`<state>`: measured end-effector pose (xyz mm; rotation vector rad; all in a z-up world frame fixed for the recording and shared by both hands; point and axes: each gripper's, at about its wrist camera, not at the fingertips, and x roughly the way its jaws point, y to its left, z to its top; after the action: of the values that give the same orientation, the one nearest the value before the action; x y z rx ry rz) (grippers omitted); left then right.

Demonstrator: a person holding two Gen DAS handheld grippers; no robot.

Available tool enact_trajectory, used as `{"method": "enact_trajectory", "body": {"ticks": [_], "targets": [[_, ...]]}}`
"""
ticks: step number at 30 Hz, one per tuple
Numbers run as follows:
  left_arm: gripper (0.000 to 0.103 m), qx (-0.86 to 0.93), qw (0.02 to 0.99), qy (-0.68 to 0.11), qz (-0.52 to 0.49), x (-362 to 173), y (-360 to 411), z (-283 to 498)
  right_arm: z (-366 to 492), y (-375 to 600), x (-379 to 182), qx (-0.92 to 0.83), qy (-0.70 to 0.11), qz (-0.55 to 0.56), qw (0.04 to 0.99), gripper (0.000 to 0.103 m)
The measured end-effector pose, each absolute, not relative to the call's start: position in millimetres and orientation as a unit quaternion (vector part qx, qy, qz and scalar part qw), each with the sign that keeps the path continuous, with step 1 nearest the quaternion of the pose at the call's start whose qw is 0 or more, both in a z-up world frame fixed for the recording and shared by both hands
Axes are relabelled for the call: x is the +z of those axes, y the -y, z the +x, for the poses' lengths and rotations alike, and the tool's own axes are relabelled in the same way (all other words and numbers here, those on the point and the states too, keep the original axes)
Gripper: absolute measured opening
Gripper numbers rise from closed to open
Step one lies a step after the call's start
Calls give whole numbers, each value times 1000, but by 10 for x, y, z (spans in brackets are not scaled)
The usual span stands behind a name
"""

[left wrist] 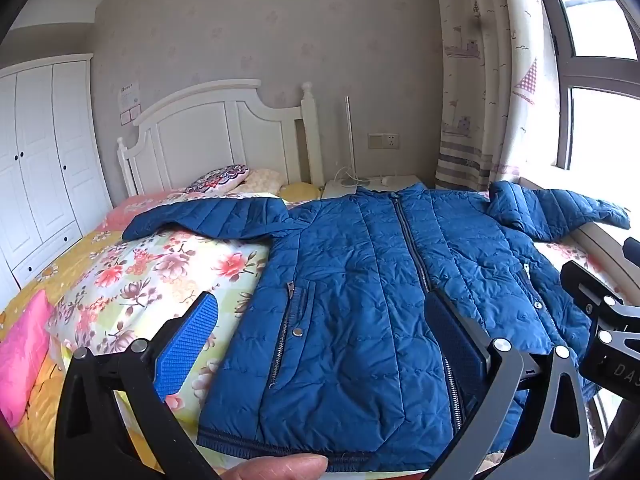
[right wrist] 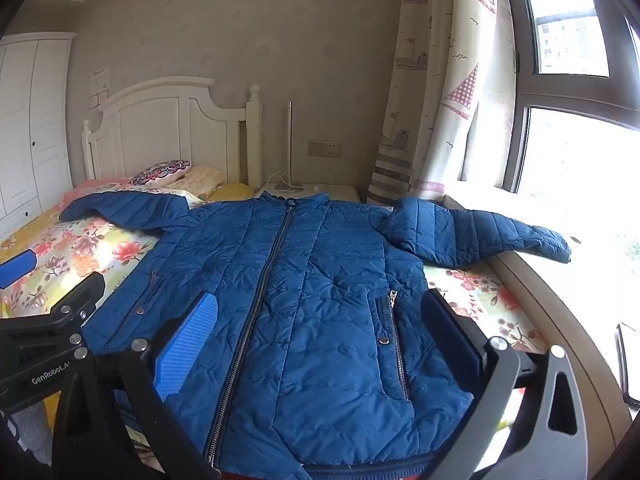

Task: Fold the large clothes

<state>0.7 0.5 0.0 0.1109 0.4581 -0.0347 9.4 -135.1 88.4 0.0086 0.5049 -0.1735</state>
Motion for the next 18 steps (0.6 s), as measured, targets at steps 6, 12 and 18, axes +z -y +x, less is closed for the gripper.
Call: {"method": "enact_trajectory", "body": {"ticks": [6, 12, 18], "targets": [[99, -20, 972, -226, 57, -56, -22, 11, 96, 1351, 891, -85, -249, 4, 965, 101], [99, -18, 972, -225, 59, -66, 8, -35, 99, 1348, 894, -86, -248, 3, 965, 101], [99, -19, 970, -235, 56, -87, -1, 25, 97, 1330, 894, -85, -249, 3, 965, 101]]}}
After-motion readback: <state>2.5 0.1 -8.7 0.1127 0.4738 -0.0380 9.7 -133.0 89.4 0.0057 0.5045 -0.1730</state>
